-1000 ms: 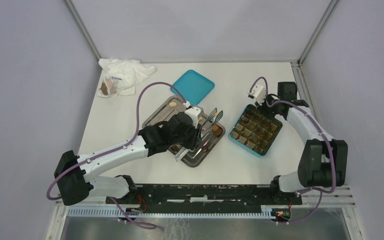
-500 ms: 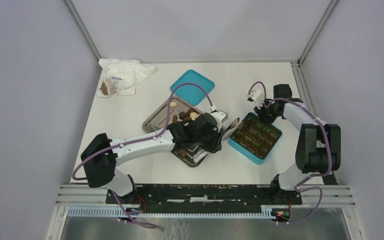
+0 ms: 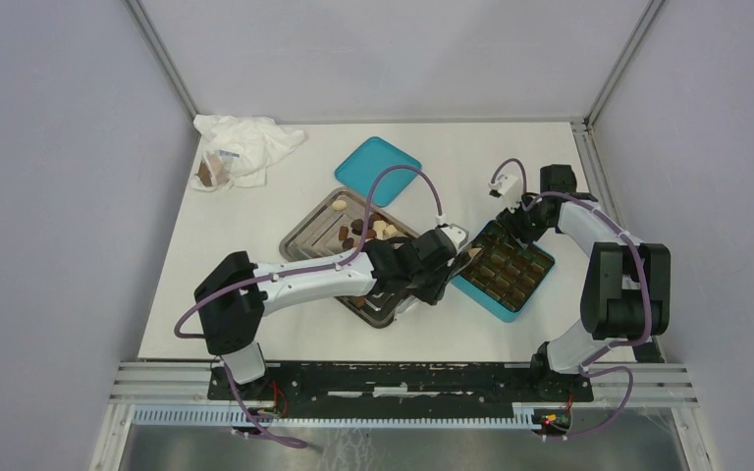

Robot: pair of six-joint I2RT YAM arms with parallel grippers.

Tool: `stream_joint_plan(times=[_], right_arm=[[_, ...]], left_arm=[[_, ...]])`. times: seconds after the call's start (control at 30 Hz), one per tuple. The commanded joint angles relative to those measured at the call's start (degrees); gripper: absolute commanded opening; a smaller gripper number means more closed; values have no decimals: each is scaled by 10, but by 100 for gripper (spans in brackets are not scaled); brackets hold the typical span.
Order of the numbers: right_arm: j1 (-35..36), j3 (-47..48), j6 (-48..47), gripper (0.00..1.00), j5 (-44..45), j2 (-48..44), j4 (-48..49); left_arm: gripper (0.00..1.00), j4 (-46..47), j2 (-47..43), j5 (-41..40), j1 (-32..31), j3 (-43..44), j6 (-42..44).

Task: Pack the chocolate
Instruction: Place the fake chocolate in the packing box.

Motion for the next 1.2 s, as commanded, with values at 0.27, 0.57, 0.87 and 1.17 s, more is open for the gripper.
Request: stream_joint_plan(times=[0.27,0.57,0.87,1.17], right_arm=[[-21,-2,4,72,-16,-58,15],[-28,-7,5,73,-53,-105,12],[-28,-11,15,73,-126,-167,-4],[-28,-14,48,74,-195,-222,-3]], left_arm=[[25,-27,23,-38,-13,60,11],[40,-31,21,-41,-17,69,12],[44,-32,14,-45,-17,68,11],[46,-34,7,-49,-17,67,12]])
